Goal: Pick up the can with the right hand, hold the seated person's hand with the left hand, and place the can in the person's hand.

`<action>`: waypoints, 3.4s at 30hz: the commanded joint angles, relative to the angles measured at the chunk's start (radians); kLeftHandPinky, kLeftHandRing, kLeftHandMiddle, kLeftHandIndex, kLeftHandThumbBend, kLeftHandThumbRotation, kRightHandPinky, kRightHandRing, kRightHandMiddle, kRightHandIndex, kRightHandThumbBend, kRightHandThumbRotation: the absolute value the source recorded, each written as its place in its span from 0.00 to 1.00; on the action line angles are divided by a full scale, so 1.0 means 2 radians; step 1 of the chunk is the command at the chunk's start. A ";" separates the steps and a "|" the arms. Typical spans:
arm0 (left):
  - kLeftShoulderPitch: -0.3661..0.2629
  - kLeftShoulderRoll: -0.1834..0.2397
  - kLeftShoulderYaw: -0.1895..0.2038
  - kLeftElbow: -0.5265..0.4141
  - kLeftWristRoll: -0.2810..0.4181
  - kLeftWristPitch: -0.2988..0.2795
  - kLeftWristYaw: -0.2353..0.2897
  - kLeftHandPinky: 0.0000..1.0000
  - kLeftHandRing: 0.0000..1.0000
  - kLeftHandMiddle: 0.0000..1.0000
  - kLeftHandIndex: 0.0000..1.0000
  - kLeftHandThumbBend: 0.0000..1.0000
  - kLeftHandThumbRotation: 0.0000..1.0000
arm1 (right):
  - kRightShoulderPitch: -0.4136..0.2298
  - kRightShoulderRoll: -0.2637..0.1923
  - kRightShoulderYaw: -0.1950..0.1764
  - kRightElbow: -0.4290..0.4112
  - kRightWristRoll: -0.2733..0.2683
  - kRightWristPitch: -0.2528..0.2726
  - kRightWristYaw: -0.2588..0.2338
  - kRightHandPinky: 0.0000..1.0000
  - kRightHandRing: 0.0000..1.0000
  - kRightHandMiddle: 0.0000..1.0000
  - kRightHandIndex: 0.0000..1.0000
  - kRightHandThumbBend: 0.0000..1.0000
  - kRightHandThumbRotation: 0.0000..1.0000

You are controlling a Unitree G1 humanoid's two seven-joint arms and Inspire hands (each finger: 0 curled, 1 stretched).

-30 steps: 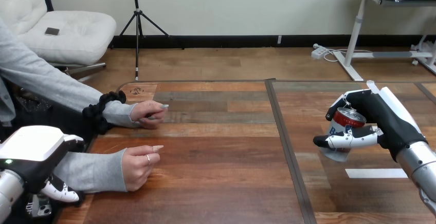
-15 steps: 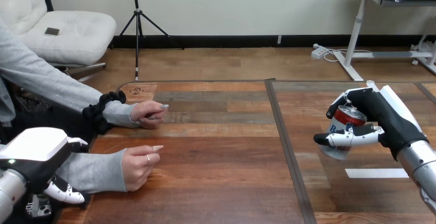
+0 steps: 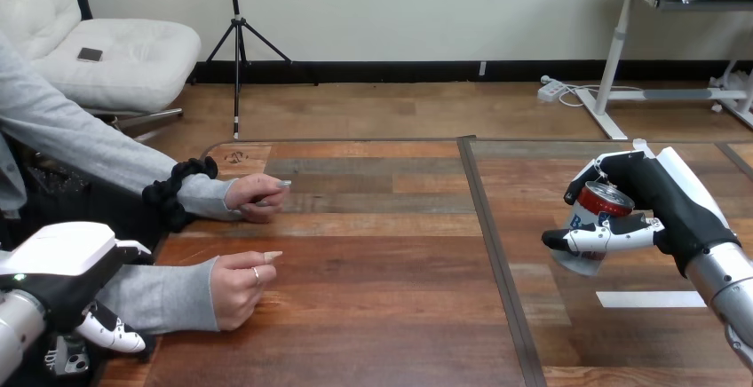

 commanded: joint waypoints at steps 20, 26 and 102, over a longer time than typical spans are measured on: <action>-0.026 0.006 -0.005 -0.024 -0.024 0.023 -0.043 0.49 0.56 0.62 0.67 0.96 0.01 | -0.027 -0.012 -0.012 -0.034 0.006 -0.007 -0.013 0.26 0.29 0.37 0.41 0.87 0.00; -0.031 0.004 -0.007 -0.010 -0.021 0.012 -0.028 0.41 0.48 0.56 0.63 0.95 0.00 | -0.028 -0.012 -0.013 -0.032 0.008 -0.010 -0.011 0.24 0.28 0.37 0.42 0.87 0.00; -0.037 0.020 0.009 0.032 -0.030 -0.102 0.152 0.15 0.20 0.29 0.46 0.98 0.00 | -0.037 -0.010 -0.009 -0.016 0.012 -0.013 0.000 0.28 0.31 0.37 0.42 0.86 0.00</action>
